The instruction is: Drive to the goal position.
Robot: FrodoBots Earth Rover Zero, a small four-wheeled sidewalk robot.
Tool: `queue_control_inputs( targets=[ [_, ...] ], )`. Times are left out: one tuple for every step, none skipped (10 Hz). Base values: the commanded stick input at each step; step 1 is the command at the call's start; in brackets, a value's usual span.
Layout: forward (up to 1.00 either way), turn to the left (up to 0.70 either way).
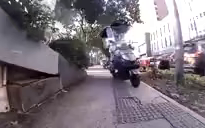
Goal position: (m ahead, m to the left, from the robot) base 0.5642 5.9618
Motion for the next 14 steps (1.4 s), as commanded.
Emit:
queue_control_inputs(
  targets=[
    [0.70, 0.00],
    [0.70, 0.00],
    [0.70, 0.00],
    [0.70, 0.00],
    [0.70, 0.00],
    [0.70, 0.00],
    [0.70, 0.00],
    [0.70, 0.00],
    [0.70, 0.00],
    [0.70, 0.00],
    [0.70, 0.00],
    [0.70, 0.00],
    [0.70, 0.00],
    [0.70, -0.01]
  ],
)
